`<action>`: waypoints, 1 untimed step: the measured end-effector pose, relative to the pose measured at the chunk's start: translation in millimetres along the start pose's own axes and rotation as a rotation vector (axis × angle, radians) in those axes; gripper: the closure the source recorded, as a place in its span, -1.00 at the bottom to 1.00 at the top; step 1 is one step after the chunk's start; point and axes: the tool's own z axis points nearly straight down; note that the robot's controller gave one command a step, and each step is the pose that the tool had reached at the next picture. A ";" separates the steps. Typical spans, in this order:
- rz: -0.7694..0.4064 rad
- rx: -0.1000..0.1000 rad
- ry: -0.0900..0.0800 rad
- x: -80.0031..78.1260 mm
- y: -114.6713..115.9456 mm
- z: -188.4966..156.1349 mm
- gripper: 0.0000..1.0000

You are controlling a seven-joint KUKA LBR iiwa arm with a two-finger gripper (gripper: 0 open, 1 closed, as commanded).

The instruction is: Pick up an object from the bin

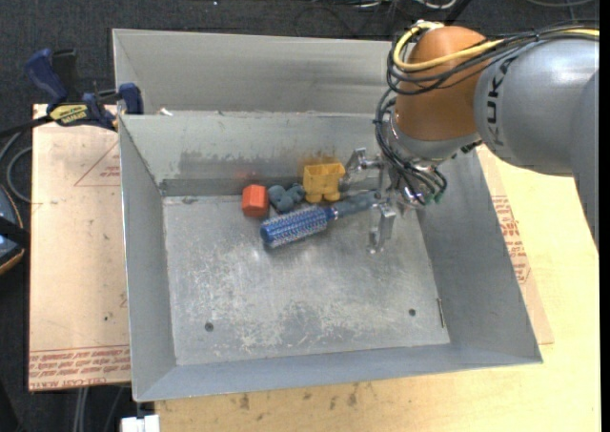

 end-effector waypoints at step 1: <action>-0.048 0.003 0.018 -4.6 38.7 38.7 -1.00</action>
Offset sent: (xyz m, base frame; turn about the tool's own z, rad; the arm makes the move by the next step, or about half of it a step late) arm -0.0033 0.0387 -0.0411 -0.0438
